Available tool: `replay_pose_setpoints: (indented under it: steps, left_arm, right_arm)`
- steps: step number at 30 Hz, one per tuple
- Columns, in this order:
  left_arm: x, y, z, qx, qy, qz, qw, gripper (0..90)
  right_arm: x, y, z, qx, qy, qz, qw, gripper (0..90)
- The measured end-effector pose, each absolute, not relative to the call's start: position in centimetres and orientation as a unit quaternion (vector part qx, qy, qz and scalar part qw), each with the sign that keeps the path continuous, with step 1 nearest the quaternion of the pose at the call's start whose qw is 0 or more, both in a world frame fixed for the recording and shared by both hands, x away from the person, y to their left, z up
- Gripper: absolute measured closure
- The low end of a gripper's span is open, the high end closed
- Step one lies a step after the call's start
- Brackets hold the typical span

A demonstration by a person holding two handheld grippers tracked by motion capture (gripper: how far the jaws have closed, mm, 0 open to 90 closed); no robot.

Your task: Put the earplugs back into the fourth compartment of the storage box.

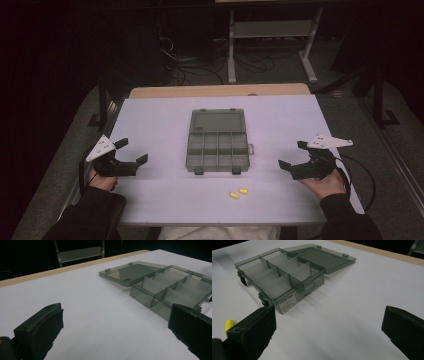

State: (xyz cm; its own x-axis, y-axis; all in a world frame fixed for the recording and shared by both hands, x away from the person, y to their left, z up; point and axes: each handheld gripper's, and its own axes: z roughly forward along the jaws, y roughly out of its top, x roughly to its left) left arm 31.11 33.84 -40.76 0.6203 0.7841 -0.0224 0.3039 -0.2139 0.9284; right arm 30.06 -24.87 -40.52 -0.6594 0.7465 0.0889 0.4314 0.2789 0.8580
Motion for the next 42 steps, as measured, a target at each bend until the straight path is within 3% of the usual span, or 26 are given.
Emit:
replay_pose_setpoints:
  steps: [19,42]
  left_arm:
    - [30.8,33.7,-40.7,0.746,0.360,0.239,0.507,0.0]
    - [30.7,33.6,-40.7,0.744,0.351,0.240,0.516,0.0]
  right_arm:
    - [29.8,-23.8,-39.5,0.356,0.794,0.468,0.158,0.0]
    - [29.6,-19.2,-37.7,0.293,0.846,0.424,0.138,0.0]
